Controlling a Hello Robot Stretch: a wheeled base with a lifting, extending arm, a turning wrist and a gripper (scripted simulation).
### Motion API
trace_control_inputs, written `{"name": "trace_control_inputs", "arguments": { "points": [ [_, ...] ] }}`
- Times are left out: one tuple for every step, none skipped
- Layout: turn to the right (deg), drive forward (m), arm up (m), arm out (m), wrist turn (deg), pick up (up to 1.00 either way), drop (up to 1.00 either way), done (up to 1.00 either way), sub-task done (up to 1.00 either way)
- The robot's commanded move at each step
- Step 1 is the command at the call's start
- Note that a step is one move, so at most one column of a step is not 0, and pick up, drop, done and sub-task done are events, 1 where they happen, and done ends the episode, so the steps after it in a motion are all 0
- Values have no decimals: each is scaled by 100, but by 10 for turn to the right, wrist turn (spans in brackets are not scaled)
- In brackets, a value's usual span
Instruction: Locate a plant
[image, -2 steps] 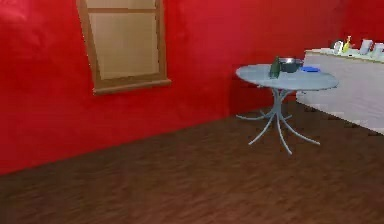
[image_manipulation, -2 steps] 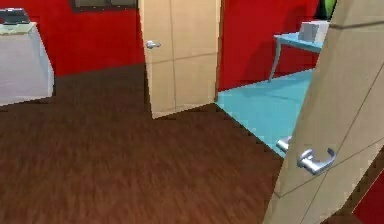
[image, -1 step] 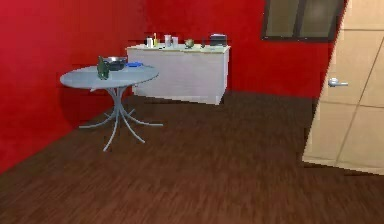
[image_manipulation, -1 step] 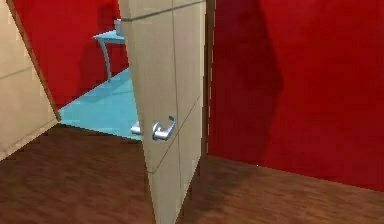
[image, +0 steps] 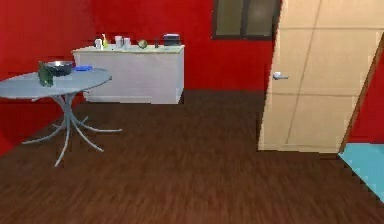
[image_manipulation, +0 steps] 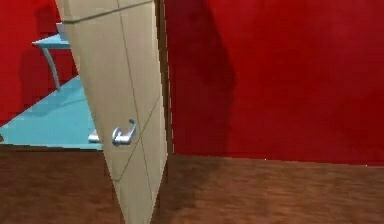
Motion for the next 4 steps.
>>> {"name": "trace_control_inputs", "arguments": {
  "points": [
    [0, 65, 0, 0, 0, 0, 0, 0, 0],
    [450, 0, 0, 0, 0, 0, 0, 0, 0],
    [30, 0, 0, 0, 0, 0, 0, 0, 0],
    [0, 50, 0, 0, 0, 0, 0, 0, 0]
  ]
}}
